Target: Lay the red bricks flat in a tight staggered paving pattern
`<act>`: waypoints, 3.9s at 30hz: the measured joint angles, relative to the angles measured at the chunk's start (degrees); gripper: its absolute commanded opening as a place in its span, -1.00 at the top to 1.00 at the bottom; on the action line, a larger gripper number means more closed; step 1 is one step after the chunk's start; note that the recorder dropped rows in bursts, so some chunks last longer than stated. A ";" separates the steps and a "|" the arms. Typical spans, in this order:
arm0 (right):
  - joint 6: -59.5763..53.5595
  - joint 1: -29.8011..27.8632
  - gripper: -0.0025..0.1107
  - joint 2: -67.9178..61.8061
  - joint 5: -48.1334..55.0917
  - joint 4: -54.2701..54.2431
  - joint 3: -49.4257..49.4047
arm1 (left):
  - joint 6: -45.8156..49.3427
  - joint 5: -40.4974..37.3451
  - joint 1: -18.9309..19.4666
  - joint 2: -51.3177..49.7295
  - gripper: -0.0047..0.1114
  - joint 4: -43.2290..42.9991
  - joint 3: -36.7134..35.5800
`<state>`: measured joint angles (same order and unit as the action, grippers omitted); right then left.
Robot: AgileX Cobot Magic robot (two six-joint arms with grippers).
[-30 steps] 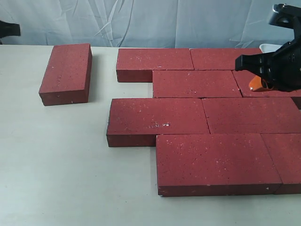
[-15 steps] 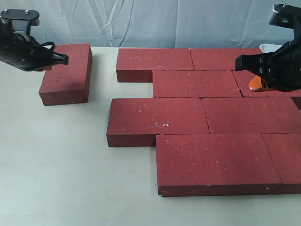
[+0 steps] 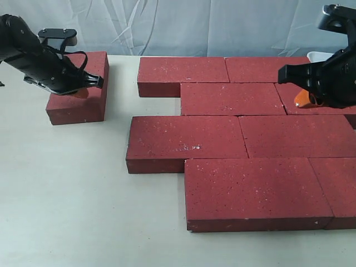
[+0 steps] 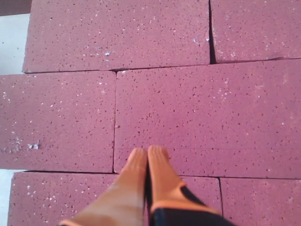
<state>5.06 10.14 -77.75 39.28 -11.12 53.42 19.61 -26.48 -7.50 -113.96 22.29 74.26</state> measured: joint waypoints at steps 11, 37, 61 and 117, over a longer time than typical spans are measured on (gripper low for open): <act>0.00 0.00 0.97 0.00 -0.14 0.00 0.00 | -0.51 -4.93 0.00 -0.77 0.92 -15.92 0.83; 0.00 0.00 0.97 0.00 -0.25 0.00 0.00 | -17.82 -1.58 2.31 9.12 0.92 -34.99 2.68; 0.00 0.00 0.97 0.00 -0.25 0.00 0.00 | -30.58 7.27 1.63 -9.66 0.92 -33.69 9.88; 0.11 0.00 0.97 0.00 -0.25 -0.98 0.00 | -30.46 4.48 7.50 -5.98 0.19 -49.01 9.65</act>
<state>5.17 10.14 -77.75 39.04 -12.11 53.42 -10.85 -22.00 0.00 -119.94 -26.72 83.91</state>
